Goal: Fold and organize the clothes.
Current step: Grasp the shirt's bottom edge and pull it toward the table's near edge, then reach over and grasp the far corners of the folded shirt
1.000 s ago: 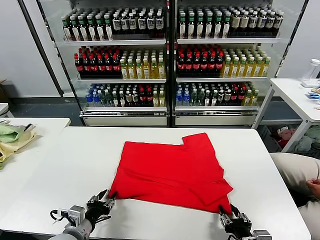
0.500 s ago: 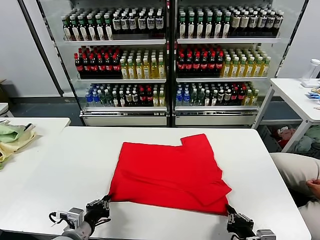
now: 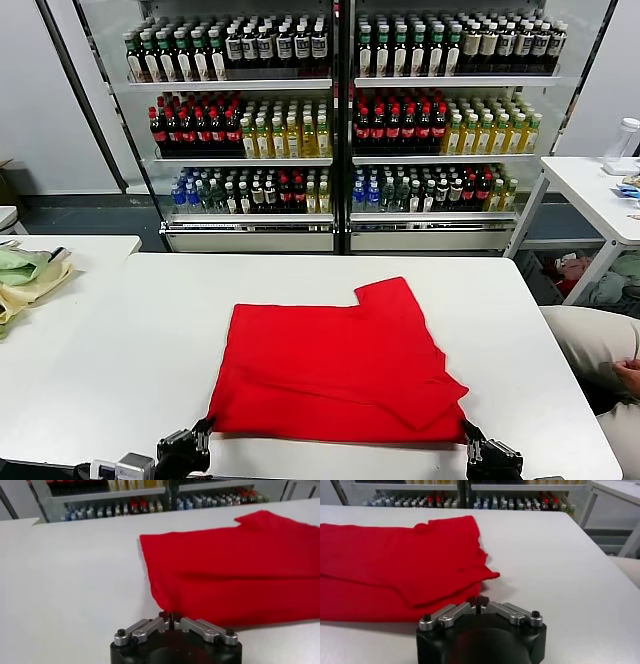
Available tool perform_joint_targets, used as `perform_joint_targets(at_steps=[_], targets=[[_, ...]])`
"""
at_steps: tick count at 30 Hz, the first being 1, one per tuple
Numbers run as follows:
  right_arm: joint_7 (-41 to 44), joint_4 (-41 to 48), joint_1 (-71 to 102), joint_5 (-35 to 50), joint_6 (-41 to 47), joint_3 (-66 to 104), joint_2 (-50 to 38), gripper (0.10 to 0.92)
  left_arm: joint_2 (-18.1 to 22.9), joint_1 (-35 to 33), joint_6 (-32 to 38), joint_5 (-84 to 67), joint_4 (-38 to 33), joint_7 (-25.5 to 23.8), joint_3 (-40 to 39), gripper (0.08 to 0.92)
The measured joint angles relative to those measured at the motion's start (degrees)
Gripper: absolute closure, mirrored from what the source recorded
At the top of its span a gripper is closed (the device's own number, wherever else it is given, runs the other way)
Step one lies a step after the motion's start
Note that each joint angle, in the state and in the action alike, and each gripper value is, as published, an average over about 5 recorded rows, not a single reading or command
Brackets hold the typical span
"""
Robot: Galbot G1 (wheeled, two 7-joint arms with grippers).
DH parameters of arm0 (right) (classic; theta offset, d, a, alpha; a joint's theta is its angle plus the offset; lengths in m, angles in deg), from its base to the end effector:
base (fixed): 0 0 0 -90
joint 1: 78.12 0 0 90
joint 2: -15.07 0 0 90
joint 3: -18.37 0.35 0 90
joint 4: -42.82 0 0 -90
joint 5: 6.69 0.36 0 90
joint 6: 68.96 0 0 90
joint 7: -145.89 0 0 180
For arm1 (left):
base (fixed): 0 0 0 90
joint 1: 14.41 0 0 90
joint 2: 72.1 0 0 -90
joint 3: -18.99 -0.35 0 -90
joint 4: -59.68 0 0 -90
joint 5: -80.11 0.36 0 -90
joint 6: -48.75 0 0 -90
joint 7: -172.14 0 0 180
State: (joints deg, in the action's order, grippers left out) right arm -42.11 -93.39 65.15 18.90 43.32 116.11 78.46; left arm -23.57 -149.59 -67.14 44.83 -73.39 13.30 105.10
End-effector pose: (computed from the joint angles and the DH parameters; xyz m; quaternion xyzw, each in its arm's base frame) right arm 0.0951 -0.0704 -0.2370 0.0545 -0.9634 0.0206 0.2617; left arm 0.1212 0.0556 -0.2495 -0.0835 -0.9431 -0.0541 0.3173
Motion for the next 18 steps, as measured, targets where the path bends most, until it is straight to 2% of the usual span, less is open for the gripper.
perform_joint_targets(at_steps=[6, 10, 14, 18], targets=[[-0.4, -3.1, -1.1, 1.1, 1.3, 2.1, -1.2, 0.647, 0.3, -0.4, 0.1, 0.3, -2.4, 1.0, 1.7, 0.662], [-1.2, -2.6, -6.4, 3.6, 3.4, 2.4, -2.8, 0.526, 0.6, 2.0, 0.2, 0.2, -3.2, 0.8, 2.7, 0.55], [-2.4, 2.4, -16.6, 6.2, 5.7, -0.3, -3.9, 0.413, 1.2, 8.0, 0.1, -0.2, -1.4, -0.5, 2.1, 0.428], [-3.1, 10.6, -30.3, 7.6, 7.2, -5.5, -3.7, 0.301, 2.1, 17.1, -0.5, -0.4, 4.0, -3.3, -0.4, 0.316]])
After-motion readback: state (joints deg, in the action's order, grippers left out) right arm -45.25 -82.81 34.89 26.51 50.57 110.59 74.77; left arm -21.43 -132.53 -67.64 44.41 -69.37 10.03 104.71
